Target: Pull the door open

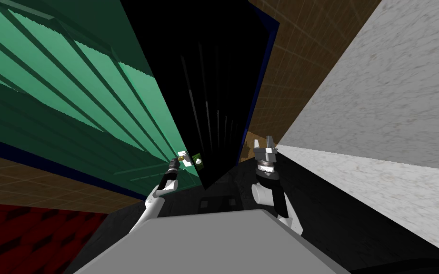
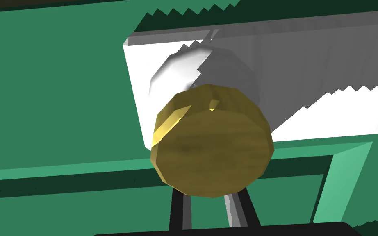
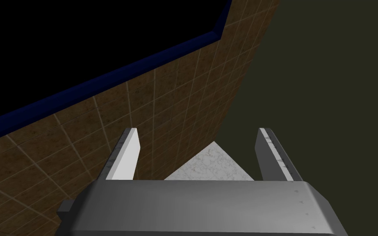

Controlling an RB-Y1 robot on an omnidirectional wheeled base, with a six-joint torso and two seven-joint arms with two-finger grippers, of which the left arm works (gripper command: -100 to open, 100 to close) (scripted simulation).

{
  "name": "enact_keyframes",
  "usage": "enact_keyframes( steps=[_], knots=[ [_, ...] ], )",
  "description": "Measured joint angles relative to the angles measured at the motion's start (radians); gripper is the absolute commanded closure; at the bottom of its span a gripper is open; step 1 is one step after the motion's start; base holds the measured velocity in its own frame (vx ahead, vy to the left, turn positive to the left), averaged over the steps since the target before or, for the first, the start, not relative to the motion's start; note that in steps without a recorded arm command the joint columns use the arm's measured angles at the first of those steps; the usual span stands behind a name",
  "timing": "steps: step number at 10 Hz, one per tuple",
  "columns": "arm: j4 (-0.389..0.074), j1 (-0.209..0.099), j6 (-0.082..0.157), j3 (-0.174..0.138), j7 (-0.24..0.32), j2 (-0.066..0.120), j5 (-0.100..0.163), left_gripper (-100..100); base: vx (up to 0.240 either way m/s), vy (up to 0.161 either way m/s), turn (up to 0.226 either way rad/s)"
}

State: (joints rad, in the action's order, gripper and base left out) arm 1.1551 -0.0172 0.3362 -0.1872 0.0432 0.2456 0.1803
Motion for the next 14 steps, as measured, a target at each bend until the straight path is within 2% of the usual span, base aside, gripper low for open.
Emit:
enact_keyframes(
  steps=[1,4,7,9,10,11,12,13,14],
  knots=[
    [-0.004,0.005,0.0,-0.003,0.004,0.012,0.002,-100,-0.175,0.061,0.068],
    [0.007,0.017,-0.005,0.0,0.011,0.019,0.005,-100,-0.215,-0.043,-0.001],
    [0.03,0.024,-0.01,0.025,0.021,0.015,0.006,-100,-0.205,-0.057,-0.056],
    [0.034,0.019,-0.011,0.038,0.027,0.013,0.006,-100,-0.043,0.004,0.074],
    [0.009,0.018,-0.001,0.024,0.024,0.019,0.006,-100,0.064,0.106,0.172],
    [0.02,0.035,-0.008,0.005,0.021,0.027,0.008,-100,0.122,0.12,0.07],
    [0.012,0.039,-0.009,-0.009,0.017,0.031,0.009,-100,0.164,0.082,0.009],
    [-0.01,0.035,0.0,-0.017,0.017,0.038,0.01,-100,0.211,0.042,-0.016],
    [-0.006,0.038,0.0,-0.022,0.017,0.04,0.011,-100,0.201,0.022,-0.051]
  ],
)
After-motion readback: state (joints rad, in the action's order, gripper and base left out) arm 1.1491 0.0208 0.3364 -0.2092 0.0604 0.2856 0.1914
